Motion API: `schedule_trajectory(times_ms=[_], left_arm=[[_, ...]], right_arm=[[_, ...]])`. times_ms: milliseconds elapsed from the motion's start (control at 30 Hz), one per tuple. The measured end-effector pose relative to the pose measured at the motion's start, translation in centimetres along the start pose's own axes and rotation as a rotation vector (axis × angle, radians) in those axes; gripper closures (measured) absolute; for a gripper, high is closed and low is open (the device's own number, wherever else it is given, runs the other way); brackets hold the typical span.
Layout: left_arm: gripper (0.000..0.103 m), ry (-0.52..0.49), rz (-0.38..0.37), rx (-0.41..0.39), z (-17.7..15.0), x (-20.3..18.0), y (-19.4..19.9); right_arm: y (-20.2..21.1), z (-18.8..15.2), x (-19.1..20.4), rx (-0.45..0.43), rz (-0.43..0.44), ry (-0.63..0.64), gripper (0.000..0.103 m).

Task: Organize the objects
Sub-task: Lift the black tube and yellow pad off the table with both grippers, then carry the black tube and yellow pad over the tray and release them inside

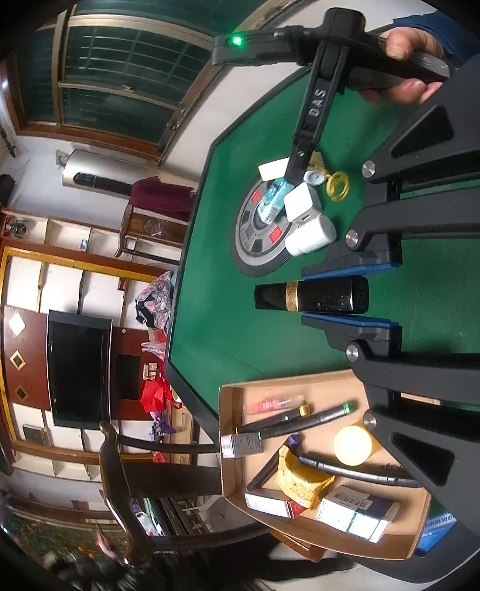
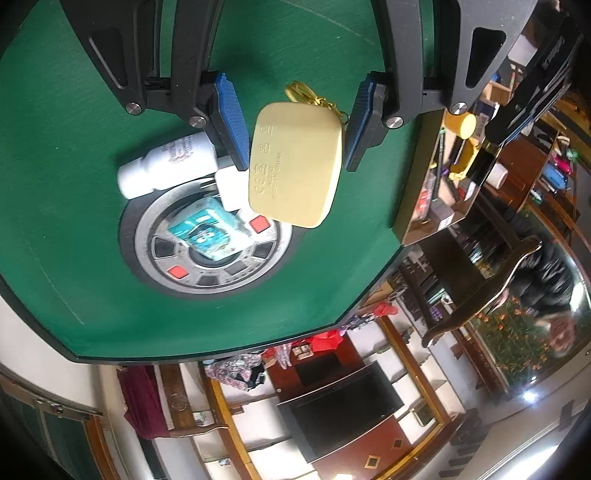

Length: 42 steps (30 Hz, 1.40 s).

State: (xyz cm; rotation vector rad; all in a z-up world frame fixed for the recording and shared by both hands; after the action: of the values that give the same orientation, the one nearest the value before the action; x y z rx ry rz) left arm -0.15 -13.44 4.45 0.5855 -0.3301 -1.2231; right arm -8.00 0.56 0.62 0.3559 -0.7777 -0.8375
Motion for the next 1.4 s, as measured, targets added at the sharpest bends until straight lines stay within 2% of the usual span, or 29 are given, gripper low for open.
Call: schedule_trajectory(times_ms=[300, 500, 933, 1400], left_arm=[[0.086, 0.051, 0.022, -0.008, 0.2, 3.3, 0.9], [0.086, 0.095, 0.044, -0.008, 0.1, 5.9, 1.2], [0.086, 0.177, 0.123, -0.002, -0.7, 11.4, 1.5], [0.086, 0.242, 0.157, 0.078, -3.3, 15.4, -1.7]], right_arm=[[-0.5, -0.5, 3.7, 0.015, 0.027, 0.063, 0.048], [-1.7, -0.6, 6.8, 0.037, 0.099, 0.048, 0.047], [-6.5, -1.4, 15.3, 0.116, 0.21, 0.138, 0.047], [-10.2, -3.6, 16.2, 0.207, 0.22, 0.133, 0.047]])
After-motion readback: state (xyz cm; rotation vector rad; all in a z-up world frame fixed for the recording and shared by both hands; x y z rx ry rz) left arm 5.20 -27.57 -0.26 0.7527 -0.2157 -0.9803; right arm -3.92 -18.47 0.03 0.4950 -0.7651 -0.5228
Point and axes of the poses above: each gripper's, at about its wrist camera, not at the fingertips, and y roughly against the way its jaws point, x to its left, z to its top, the point moved 9 cm from there along -y, roughly the way its jaws point, and after that the axes turned 10 degrees about z, right-handed, at the moved point
